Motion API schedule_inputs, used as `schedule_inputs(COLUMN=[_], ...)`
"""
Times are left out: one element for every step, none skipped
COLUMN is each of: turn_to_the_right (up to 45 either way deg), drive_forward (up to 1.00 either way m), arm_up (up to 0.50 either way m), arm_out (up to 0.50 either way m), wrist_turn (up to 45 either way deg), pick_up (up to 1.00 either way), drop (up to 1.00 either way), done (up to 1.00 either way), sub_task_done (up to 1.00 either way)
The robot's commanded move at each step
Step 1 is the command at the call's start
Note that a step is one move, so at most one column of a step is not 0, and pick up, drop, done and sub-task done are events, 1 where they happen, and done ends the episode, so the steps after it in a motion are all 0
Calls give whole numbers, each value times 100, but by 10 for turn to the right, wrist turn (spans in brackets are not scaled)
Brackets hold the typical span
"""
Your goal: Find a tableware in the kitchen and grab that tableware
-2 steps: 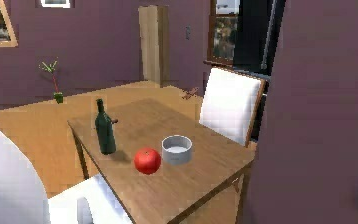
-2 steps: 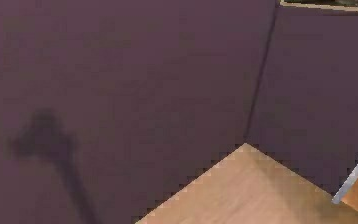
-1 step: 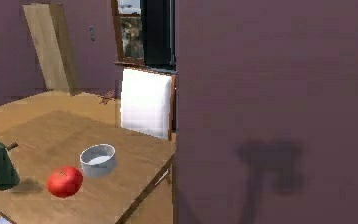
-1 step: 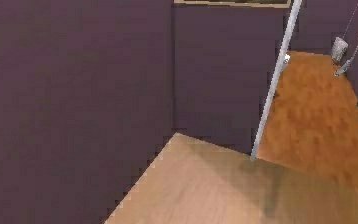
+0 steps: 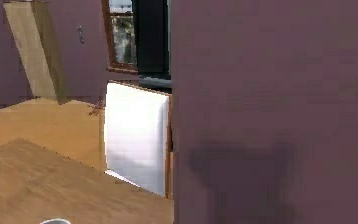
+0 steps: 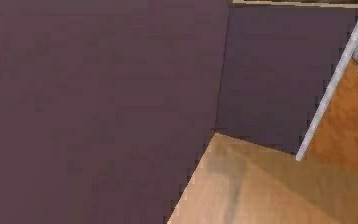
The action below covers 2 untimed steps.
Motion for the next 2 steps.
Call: schedule_inputs(turn_to_the_right=[-450, -450], drive_forward=[0, 0], arm_up=[0, 0], arm_out=[0, 0], wrist_turn=[0, 0], pick_up=[0, 0], drop=[0, 0], done=[0, 0], sub_task_done=[0, 0])
